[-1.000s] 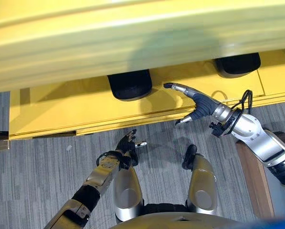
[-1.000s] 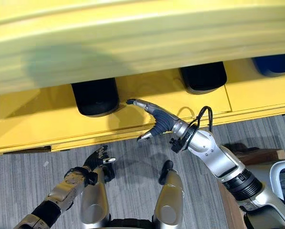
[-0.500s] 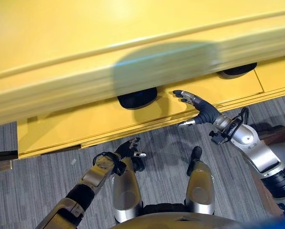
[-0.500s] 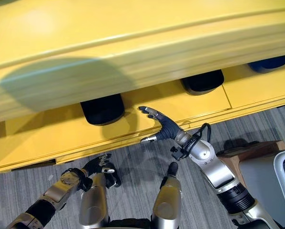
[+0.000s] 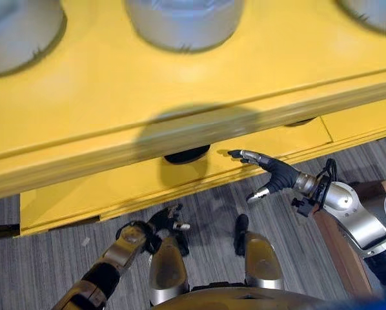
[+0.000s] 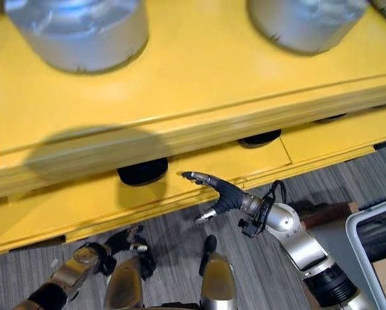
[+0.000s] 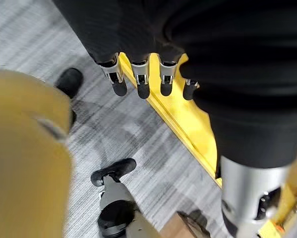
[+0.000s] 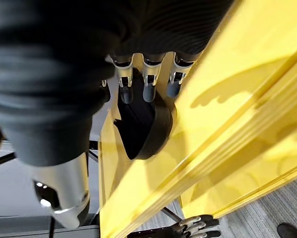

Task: Move parts from the plastic box to the shelf.

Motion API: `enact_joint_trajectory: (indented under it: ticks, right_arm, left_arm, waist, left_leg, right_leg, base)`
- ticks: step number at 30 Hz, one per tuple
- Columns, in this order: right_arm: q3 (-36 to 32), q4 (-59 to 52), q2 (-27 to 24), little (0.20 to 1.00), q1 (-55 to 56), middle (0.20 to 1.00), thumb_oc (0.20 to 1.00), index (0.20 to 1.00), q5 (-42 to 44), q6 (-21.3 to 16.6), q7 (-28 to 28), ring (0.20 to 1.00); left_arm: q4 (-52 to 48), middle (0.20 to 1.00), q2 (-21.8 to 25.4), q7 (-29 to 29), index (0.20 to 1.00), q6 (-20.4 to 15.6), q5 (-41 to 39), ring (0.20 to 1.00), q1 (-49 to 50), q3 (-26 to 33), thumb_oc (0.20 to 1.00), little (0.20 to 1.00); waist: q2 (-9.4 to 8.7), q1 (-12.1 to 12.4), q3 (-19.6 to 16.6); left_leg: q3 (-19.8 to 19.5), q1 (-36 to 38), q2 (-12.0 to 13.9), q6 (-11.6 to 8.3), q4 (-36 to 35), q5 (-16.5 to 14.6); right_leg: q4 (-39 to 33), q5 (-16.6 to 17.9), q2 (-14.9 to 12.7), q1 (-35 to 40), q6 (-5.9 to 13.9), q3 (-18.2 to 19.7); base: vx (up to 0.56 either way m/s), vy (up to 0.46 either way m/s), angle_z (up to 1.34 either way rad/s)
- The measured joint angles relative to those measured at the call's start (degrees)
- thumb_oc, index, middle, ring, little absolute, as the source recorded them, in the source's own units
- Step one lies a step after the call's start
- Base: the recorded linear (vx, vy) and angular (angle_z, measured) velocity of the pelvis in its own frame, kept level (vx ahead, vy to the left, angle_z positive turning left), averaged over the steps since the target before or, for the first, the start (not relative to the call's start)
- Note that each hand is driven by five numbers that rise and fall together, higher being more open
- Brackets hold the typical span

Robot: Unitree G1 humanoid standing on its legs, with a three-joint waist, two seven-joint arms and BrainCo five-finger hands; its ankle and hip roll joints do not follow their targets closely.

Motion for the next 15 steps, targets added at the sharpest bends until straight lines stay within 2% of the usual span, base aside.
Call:
enact_joint_trajectory:
  ticks: [2, 4, 6, 7, 13, 15]
  right_arm:
    - [-0.69, 0.34, -0.1, 1.0, 0.12, 1.0, 1.0, 1.0, -0.03, 0.69, -0.42, 1.0]
    - [-1.59, 2.13, -0.06, 1.0, 0.95, 1.0, 1.0, 1.0, -0.08, 0.8, -2.35, 1.0]
    - [-2.06, 3.42, 0.17, 1.0, 1.51, 1.0, 1.0, 1.0, -0.02, 1.22, -4.01, 1.0]
    - [-2.15, 3.42, 0.13, 1.0, 1.98, 1.0, 1.0, 1.0, -0.02, 1.29, -4.4, 1.0]
    - [-1.77, 5.12, 0.89, 1.0, 5.11, 1.0, 1.0, 1.0, 1.34, 1.75, -8.13, 1.0]
    - [-1.76, 5.83, 1.13, 1.0, 5.64, 1.0, 1.0, 1.0, 1.57, 1.75, -9.68, 1.0]
  left_arm:
    - [-0.02, 1.0, -1.72, -0.39, 1.0, -0.05, -0.02, 1.0, 1.18, 0.13, 1.0, 1.0]
    - [-0.02, 1.0, -4.22, -0.37, 1.0, -0.22, -0.03, 1.0, 1.97, 0.16, 1.0, 1.0]
    - [-0.05, 1.0, -5.73, -0.34, 1.0, -0.4, -0.05, 1.0, 2.81, 0.34, 1.0, 1.0]
    - [-0.08, 1.0, -5.92, -0.35, 1.0, -0.43, -0.09, 1.0, 2.87, 0.38, 1.0, 1.0]
    - [-0.86, 1.0, -6.03, -0.38, 1.0, -0.05, -1.15, 1.0, 3.49, 1.36, 1.0, 1.0]
    - [-0.86, 1.0, -5.69, -0.36, 1.0, 0.02, -1.2, 1.0, 3.56, 1.59, 1.0, 1.0]
  waist:
    - [2.06, -0.05, -1.23]
    - [3.39, -0.15, -2.09]
    - [3.7, -0.18, -3.19]
    - [3.67, -0.19, -3.32]
    - [1.93, -0.76, -5.79]
    - [1.26, -0.59, -6.31]
  left_leg:
    - [0.0, 1.46, 0.75, -0.74, -3.28, 2.33]
    - [-0.01, 2.52, 1.57, -0.83, -4.15, 3.38]
    - [0.02, 2.84, 2.54, -0.89, -4.09, 3.94]
    - [-0.01, 2.95, 2.66, -0.76, -4.08, 4.03]
    - [0.26, 3.84, 3.31, -0.54, -4.05, 4.21]
    - [0.08, 3.88, 3.38, 0.0, -3.99, 5.47]
  right_leg:
    - [-0.48, -0.5, 1.45, 0.47, -0.82, -0.98]
    - [-0.49, -1.18, 2.51, 1.44, -1.52, -1.51]
    - [0.44, -2.4, 3.14, 1.29, -2.26, -1.6]
    - [0.94, -2.7, 3.21, 1.2, -2.43, -1.65]
    - [15.68, -11.95, 1.87, -5.23, -4.22, -0.87]
    - [18.9, -13.91, 1.88, -6.83, -4.96, -0.39]
  base:
    - [0.07, -0.266, 0.0]
    - [0.07, -0.303, 0.01]
    - [0.07, -0.284, -0.02]
    - [0.05, -0.277, -0.02]
    - [0.05, -0.239, -0.01]
    - [0.07, -0.208, -0.09]
